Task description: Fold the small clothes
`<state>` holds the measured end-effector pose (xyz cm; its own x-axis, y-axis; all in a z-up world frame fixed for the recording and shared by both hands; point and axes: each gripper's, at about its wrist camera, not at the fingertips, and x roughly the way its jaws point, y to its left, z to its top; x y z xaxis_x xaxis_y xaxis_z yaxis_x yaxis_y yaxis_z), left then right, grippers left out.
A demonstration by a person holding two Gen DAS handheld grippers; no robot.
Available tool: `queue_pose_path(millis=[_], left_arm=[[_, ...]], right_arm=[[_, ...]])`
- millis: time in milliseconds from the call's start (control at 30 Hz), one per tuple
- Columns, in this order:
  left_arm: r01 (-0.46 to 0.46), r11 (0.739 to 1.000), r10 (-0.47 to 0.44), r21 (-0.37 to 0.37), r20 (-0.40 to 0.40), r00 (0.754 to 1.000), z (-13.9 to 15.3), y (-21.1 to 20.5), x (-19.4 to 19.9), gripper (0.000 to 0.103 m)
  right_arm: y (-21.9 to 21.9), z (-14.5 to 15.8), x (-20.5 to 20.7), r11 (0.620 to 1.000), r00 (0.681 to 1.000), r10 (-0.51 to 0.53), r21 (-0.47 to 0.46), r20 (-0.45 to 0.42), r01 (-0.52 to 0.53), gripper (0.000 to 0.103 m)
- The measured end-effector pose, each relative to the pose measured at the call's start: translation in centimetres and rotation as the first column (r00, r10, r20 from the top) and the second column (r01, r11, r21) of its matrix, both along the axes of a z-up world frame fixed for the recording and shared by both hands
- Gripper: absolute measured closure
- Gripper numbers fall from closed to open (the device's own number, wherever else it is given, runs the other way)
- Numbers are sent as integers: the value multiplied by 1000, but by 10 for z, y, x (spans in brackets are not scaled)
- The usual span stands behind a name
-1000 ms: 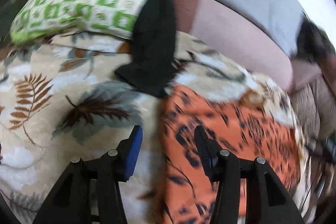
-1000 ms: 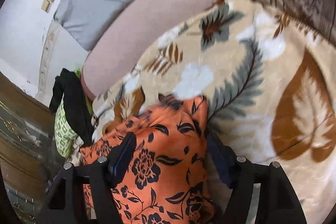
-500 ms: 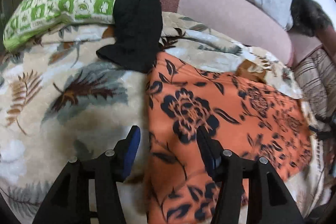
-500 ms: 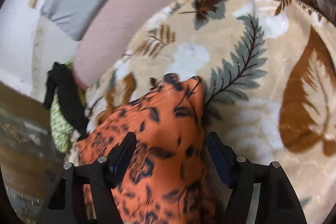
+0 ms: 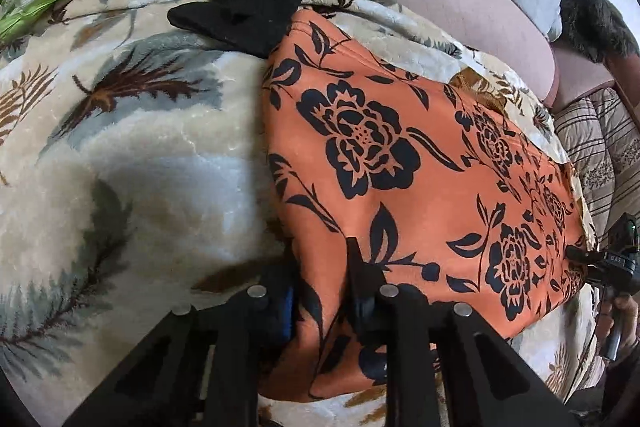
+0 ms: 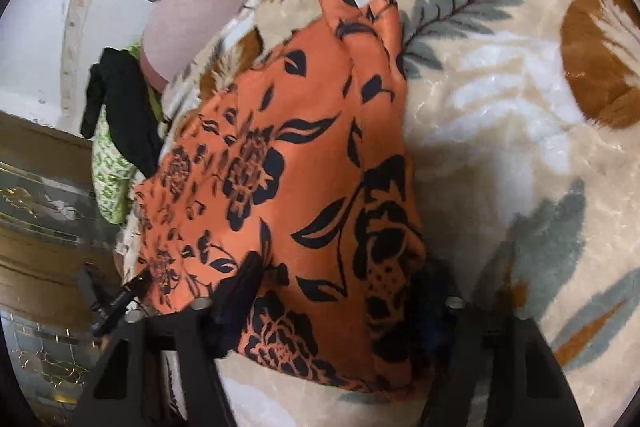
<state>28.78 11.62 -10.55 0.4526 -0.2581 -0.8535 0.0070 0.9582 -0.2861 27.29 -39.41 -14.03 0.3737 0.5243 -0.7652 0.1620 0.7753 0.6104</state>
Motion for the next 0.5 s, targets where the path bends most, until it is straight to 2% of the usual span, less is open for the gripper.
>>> queue_pose_path(millis=[67, 167, 300, 500], left_arm=[[-4, 1000, 4, 13, -4, 1000, 1, -3, 1, 82], [-12, 1000, 12, 26, -5, 1000, 4, -6, 3, 84], [-27, 999, 25, 45, 27, 999, 23, -7, -3, 86], [-13, 999, 6, 49, 131, 991, 72, -15, -26, 86]], right_arm=[[1, -4, 3, 1000, 1000, -8, 17, -16, 9, 75], [7, 0, 7, 1000, 1000, 6, 1, -15, -6, 85], [13, 20, 8, 1000, 1000, 11, 11, 16, -11, 88], [14, 63, -2, 999, 997, 23, 30, 79, -25, 89]])
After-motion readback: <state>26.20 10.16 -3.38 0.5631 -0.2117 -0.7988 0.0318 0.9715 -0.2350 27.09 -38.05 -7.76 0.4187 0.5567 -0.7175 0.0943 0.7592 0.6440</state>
